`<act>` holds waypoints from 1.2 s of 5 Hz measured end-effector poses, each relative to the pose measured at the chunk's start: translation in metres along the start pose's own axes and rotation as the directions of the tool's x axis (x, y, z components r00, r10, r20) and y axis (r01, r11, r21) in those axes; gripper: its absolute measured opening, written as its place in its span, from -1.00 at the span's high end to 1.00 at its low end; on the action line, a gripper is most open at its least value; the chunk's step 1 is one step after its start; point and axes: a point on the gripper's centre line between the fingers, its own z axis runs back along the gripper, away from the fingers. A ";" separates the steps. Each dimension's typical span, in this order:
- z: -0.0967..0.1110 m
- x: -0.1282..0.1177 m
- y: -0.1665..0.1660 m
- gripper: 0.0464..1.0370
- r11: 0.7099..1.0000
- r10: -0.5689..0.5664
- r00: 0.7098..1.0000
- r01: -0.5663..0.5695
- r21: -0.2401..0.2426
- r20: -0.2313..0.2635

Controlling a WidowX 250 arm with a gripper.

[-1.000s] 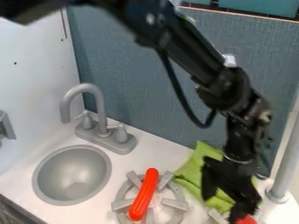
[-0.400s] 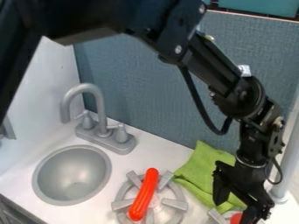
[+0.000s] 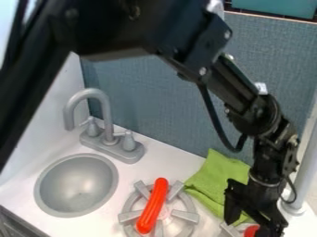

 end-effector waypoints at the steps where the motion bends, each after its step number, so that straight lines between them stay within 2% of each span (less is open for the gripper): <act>1: -0.010 0.003 0.000 -0.91 1.000 0.014 0.999 -0.014 -0.001 -0.038; 2: -0.021 0.002 0.000 -0.77 0.999 0.039 0.997 -0.039 0.001 -0.060; 4: -0.023 0.001 -0.002 0.41 0.999 0.040 0.998 -0.040 -0.014 -0.051; 5: -0.023 0.003 -0.004 0.73 0.999 0.026 0.999 -0.027 -0.027 -0.038; 6: -0.010 -0.005 -0.003 0.83 1.000 0.004 0.999 -0.005 -0.025 -0.040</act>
